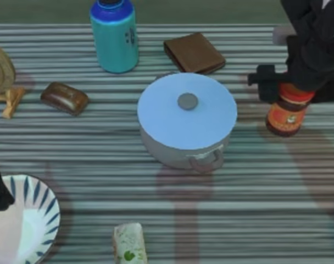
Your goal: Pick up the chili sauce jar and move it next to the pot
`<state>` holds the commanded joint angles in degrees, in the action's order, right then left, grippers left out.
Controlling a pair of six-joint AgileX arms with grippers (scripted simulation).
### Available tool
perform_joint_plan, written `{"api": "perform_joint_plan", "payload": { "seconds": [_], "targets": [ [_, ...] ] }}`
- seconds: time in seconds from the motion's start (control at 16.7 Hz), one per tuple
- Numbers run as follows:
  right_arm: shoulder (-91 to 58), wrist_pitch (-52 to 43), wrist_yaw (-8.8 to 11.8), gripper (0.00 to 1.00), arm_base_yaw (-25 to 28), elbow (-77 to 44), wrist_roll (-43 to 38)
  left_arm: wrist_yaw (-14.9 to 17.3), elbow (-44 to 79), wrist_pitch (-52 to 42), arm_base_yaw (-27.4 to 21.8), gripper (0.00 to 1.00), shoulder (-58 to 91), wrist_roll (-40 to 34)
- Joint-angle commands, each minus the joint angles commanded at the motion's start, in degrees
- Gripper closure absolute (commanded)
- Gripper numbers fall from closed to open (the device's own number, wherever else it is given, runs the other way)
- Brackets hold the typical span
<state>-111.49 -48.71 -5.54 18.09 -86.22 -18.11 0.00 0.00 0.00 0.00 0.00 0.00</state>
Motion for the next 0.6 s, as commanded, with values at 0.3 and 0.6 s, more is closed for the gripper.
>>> {"api": "perform_joint_plan", "payload": {
  "seconds": [0.3,0.6],
  "targets": [
    [-3.2,7.9,-0.1,1.0,-0.1,3.9,0.1,0.0,0.0,0.0,0.0,0.0,0.0,0.0],
    [-4.3,9.6,-0.2,1.0,-0.1,5.0,0.2,0.0,0.0,0.0,0.0,0.0,0.0,0.0]
  ]
}}
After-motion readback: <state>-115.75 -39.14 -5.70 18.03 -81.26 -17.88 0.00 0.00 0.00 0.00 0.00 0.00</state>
